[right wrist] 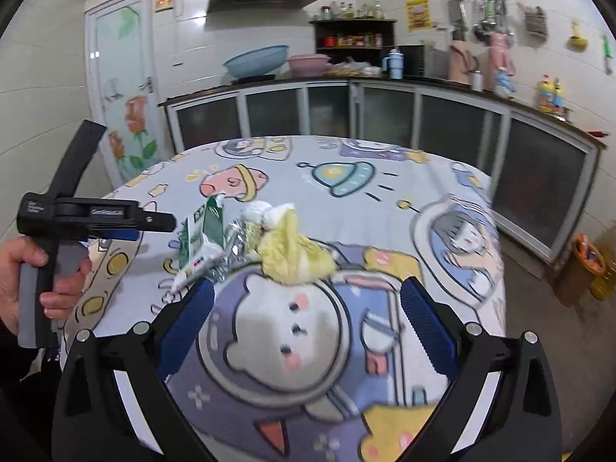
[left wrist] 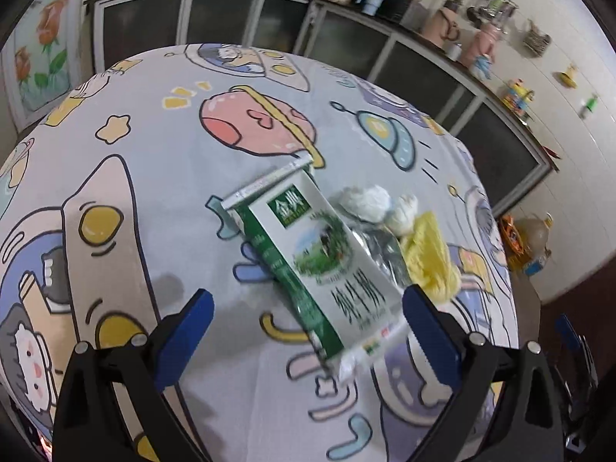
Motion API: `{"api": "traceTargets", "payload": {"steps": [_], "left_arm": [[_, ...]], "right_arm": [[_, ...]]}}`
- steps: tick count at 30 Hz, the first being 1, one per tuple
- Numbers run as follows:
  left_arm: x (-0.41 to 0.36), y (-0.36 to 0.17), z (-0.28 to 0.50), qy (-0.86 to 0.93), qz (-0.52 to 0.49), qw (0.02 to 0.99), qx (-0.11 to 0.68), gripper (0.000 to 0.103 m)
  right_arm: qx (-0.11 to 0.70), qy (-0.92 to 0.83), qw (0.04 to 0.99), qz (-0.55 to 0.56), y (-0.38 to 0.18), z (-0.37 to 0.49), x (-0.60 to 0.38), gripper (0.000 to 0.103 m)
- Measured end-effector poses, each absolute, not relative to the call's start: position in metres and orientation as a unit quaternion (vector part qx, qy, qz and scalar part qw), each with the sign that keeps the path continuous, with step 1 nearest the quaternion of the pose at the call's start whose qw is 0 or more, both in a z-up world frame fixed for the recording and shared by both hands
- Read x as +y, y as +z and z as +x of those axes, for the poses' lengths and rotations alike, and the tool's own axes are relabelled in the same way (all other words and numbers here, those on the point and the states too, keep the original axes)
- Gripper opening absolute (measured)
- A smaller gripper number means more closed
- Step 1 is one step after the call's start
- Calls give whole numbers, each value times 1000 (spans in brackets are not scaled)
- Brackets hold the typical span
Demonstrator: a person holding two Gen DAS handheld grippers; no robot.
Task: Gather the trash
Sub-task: 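Grasp the green milk carton with the left tool while the right tool grasps the yellow plastic bag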
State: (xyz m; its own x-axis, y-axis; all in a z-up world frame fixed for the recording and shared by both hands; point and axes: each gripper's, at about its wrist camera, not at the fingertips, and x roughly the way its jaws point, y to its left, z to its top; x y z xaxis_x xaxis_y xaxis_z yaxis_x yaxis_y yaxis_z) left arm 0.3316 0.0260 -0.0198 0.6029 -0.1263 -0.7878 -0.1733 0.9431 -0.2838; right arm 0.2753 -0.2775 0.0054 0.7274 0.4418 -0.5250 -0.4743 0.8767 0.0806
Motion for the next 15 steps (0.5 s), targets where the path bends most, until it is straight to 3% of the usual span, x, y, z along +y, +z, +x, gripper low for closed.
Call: {"api": "traceTargets", "payload": {"steps": [9, 13, 15], "left_arm": [[25, -36, 367, 28, -186, 853, 486, 95], [29, -42, 379, 38, -193, 845, 496, 95], [29, -45, 384, 40, -193, 843, 500, 95]], "right_arm": [[333, 303, 892, -33, -13, 339, -247, 91], [366, 314, 875, -32, -24, 368, -234, 79], [374, 314, 872, -32, -27, 378, -229, 78]]}}
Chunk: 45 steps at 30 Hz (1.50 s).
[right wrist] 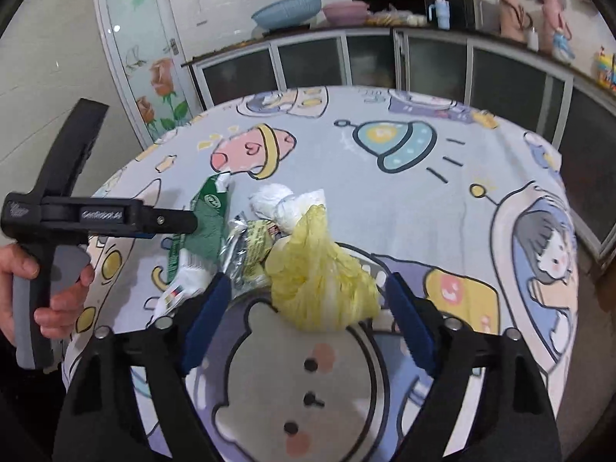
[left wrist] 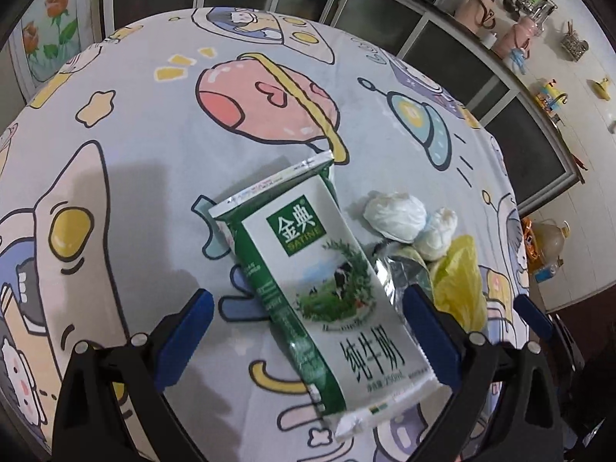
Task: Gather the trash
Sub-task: 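Grasp the green milk carton with the left tool while the right tool grasps the yellow plastic bag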
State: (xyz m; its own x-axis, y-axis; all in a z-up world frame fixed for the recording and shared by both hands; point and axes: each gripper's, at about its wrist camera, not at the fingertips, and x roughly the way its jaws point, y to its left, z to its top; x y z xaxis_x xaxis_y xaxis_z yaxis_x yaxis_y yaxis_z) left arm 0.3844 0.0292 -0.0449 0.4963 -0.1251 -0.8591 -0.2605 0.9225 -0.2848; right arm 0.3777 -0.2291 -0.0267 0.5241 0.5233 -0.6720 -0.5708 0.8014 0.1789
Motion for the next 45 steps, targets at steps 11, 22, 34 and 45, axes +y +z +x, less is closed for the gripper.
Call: {"api": "traceTargets", "payload": {"steps": [11, 22, 34, 45], "left_arm": [[30, -62, 405, 49, -182, 837, 513, 92], [42, -57, 392, 28, -189, 844, 501, 60], [76, -5, 327, 22, -191, 876, 442, 59], [96, 23, 272, 27, -183, 896, 405, 59]], "right_arm": [[417, 306, 854, -55, -51, 409, -202, 56], [434, 287, 852, -59, -52, 404, -200, 10], [406, 289, 867, -25, -13, 369, -213, 10], [375, 281, 883, 3, 31, 313, -241, 10]]}}
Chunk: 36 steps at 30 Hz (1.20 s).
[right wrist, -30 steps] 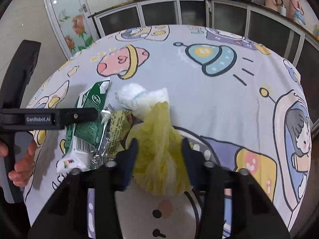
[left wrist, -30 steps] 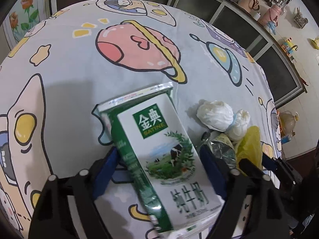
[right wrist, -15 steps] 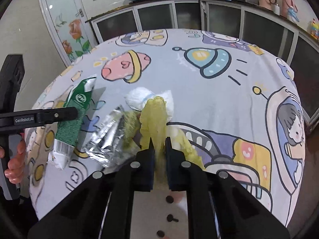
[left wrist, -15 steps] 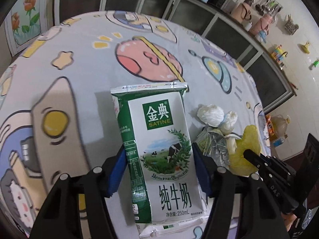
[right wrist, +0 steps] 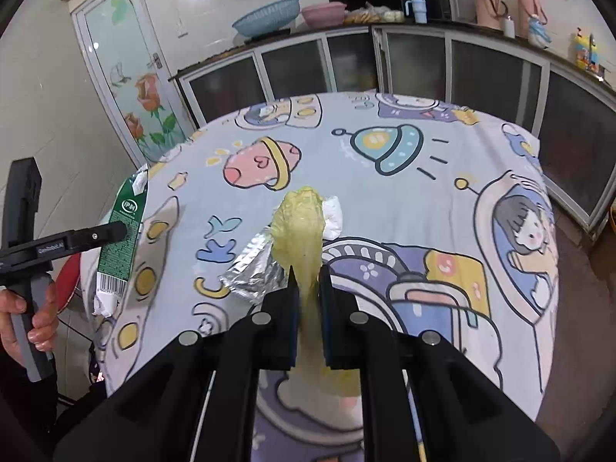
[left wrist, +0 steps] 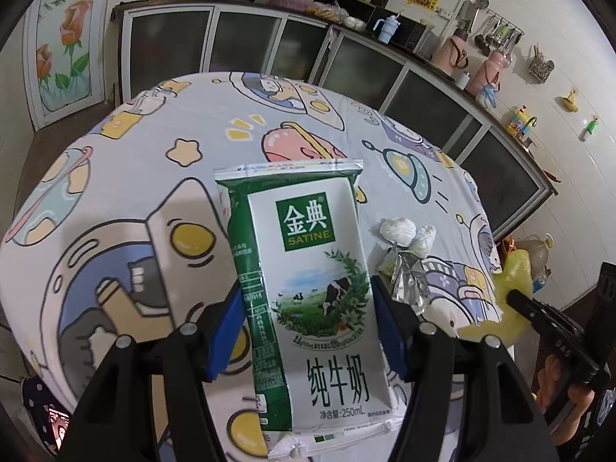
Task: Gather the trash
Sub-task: 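Grasp the green milk carton with the left tool while the right tool grasps the yellow plastic bag, then carry carton and yellow bag to the bin and open both tools to drop them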
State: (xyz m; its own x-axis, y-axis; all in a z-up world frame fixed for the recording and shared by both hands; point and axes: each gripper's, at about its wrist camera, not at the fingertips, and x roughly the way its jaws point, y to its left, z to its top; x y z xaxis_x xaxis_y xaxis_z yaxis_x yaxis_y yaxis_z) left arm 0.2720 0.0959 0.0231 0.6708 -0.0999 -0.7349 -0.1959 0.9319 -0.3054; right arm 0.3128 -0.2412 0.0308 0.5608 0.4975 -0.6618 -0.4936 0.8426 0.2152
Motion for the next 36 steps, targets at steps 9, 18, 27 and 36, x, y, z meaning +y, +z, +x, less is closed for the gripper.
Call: {"api": "traceTargets", "payload": {"steps": [9, 18, 27, 36], "left_arm": [[82, 47, 225, 26, -150, 916, 370, 59], [41, 58, 199, -11, -114, 927, 356, 60], [-13, 57, 180, -56, -85, 929, 355, 60], [-75, 59, 166, -111, -51, 927, 353, 60]], "right_arm": [[344, 281, 896, 14, 57, 254, -266, 10], [337, 269, 902, 33, 53, 199, -295, 10], [330, 240, 911, 58, 47, 147, -339, 10], [314, 193, 926, 77, 48, 106, -391, 10]]}}
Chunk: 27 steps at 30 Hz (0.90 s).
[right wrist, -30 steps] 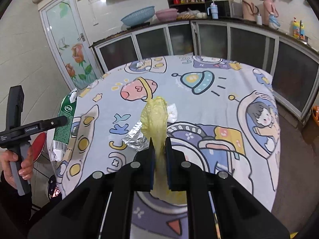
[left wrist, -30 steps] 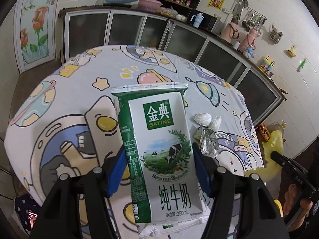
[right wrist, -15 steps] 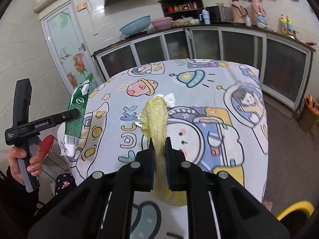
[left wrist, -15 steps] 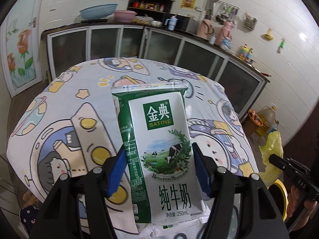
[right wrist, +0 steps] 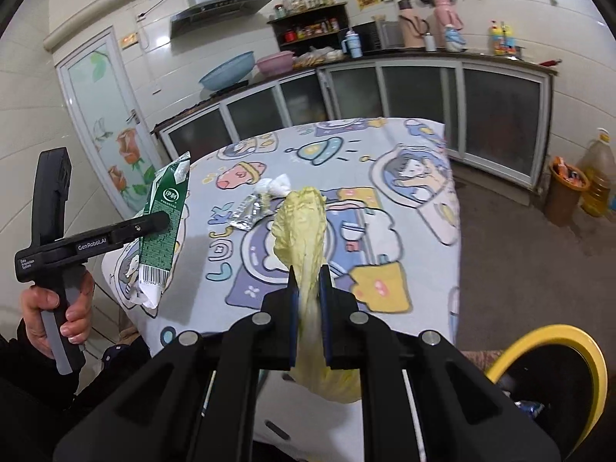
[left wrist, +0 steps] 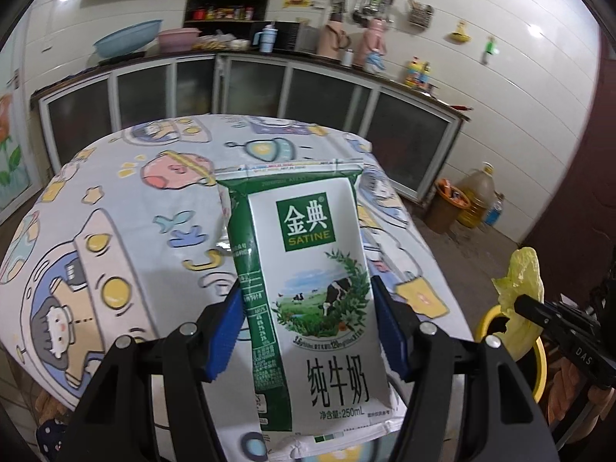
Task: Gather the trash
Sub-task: 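Carry carton and yellow bag to the bin and open both tools to drop them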
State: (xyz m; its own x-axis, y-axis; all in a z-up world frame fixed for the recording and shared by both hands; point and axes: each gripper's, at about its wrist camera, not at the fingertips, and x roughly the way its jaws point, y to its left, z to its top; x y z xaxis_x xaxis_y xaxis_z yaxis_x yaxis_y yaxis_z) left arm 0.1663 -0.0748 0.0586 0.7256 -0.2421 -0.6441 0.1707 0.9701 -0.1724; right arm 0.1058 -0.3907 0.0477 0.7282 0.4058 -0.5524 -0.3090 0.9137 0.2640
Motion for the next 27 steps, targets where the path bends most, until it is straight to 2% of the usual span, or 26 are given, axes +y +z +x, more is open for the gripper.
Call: {"api": "traceTargets", "payload": {"steps": [11, 27], "left_arm": [[-159, 67, 150, -182, 4, 923, 338, 60], [-273, 60, 136, -276, 65, 900, 331, 60]], "right_arm": [[288, 122, 944, 106, 51, 65, -455, 10], [281, 17, 946, 160, 25, 24, -553, 10]]}}
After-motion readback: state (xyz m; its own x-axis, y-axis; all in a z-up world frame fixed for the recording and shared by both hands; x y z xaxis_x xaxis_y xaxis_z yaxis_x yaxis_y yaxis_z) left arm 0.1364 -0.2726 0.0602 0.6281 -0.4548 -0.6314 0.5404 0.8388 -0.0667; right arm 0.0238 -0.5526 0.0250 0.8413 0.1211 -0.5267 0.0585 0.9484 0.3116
